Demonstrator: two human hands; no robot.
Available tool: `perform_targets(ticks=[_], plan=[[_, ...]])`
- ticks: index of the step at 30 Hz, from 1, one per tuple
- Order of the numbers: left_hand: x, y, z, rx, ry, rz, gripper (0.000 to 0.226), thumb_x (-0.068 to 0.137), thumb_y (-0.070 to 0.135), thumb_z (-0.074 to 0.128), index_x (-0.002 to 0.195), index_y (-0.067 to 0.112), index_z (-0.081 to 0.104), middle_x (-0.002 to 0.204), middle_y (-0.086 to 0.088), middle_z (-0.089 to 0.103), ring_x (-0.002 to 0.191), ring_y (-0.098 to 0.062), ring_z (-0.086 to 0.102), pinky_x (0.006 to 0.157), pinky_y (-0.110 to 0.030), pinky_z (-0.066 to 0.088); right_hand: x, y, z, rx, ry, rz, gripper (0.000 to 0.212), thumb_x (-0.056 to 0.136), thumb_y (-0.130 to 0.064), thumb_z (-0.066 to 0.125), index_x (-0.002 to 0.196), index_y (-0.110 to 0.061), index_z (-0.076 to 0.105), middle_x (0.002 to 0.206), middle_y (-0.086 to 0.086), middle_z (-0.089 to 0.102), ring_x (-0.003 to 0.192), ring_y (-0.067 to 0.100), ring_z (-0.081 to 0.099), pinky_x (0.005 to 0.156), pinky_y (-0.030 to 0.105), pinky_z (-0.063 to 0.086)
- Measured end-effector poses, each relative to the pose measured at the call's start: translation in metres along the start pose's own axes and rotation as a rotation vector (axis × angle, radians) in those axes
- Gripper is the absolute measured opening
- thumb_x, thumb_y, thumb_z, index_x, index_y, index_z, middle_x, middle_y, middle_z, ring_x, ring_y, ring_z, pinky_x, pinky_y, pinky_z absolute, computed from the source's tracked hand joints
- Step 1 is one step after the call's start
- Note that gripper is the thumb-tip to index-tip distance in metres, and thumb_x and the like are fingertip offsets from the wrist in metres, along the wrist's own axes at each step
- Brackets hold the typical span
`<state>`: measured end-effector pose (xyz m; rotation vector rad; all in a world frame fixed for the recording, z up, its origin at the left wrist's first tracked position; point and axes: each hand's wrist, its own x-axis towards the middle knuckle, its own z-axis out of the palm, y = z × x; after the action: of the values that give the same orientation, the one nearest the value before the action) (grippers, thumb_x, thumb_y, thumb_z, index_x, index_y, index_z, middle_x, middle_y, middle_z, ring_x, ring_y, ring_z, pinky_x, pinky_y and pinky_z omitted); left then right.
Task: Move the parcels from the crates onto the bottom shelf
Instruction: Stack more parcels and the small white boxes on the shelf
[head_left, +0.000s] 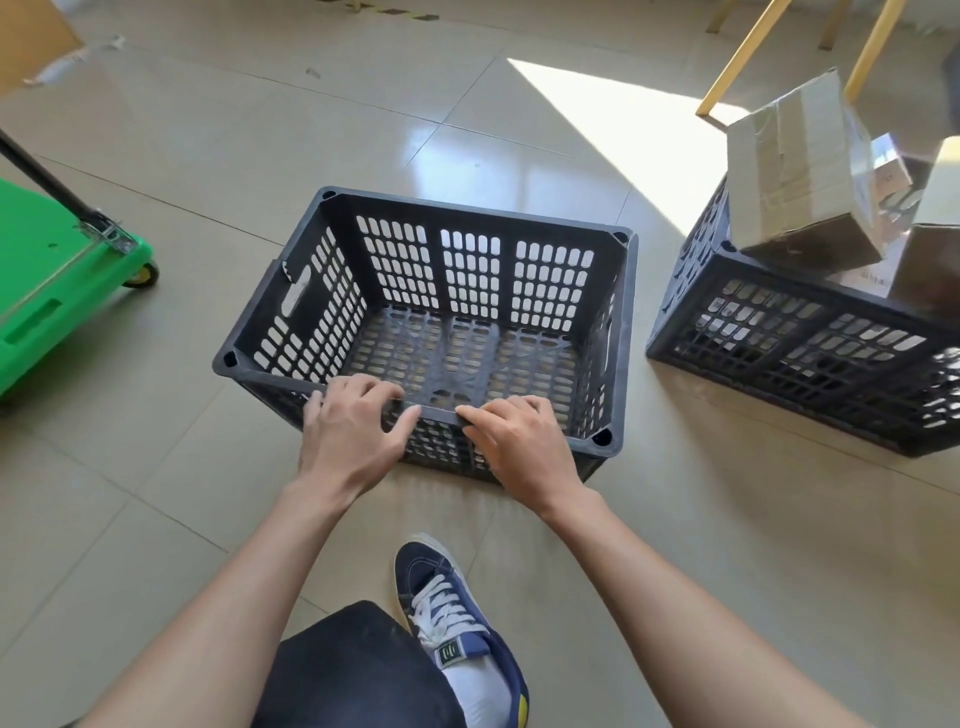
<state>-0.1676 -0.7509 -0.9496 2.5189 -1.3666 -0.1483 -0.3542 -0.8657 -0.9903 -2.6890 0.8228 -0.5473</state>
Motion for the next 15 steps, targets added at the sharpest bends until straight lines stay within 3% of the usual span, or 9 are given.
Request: perform_targets(ticks=[4,7,11,15], plan=[[0.014,0.007,0.006,0.027,-0.046,0.013,0.041,0.096,0.055,0.054,0.121,0.027,0.069,0.123,0.002,0.066,0.124,-0.021,0.050,0.109,-0.058,0.035,0.021,0.011,0.001,-0.054,-0.030,-0.012,0.019,0.094,-0.037,0.065,0.107,-0.025,0.071,0.088,-0.002,0.071,0.084,0.025,0.063,0.085,0.043,0.046],[0.020,0.006,0.009,0.005,-0.060,-0.012,0.040,0.099,0.052,0.052,0.121,0.025,0.070,0.124,0.000,0.065,0.127,-0.022,0.048,0.112,-0.065,0.029,0.013,0.027,-0.004,-0.107,-0.024,-0.030,0.023,0.097,-0.041,0.055,0.105,-0.024,0.069,0.089,-0.003,0.071,0.086,0.024,0.062,0.090,0.044,0.043],[0.023,0.022,0.008,0.045,-0.056,-0.085,0.041,0.099,0.054,0.049,0.121,0.026,0.070,0.130,0.002,0.062,0.132,-0.022,0.046,0.116,-0.068,0.019,-0.007,0.048,-0.013,-0.132,0.044,-0.072,0.022,0.093,-0.034,0.063,0.110,-0.022,0.069,0.095,-0.005,0.071,0.096,0.023,0.060,0.096,0.049,0.042],[0.022,0.069,0.010,0.038,-0.071,-0.041,0.046,0.097,0.056,0.048,0.127,0.025,0.067,0.133,0.000,0.061,0.129,-0.025,0.048,0.111,-0.055,0.034,-0.027,0.065,-0.037,-0.112,0.114,-0.024,0.024,0.091,-0.035,0.061,0.107,-0.022,0.073,0.106,-0.004,0.070,0.107,0.024,0.058,0.097,0.050,0.041]])
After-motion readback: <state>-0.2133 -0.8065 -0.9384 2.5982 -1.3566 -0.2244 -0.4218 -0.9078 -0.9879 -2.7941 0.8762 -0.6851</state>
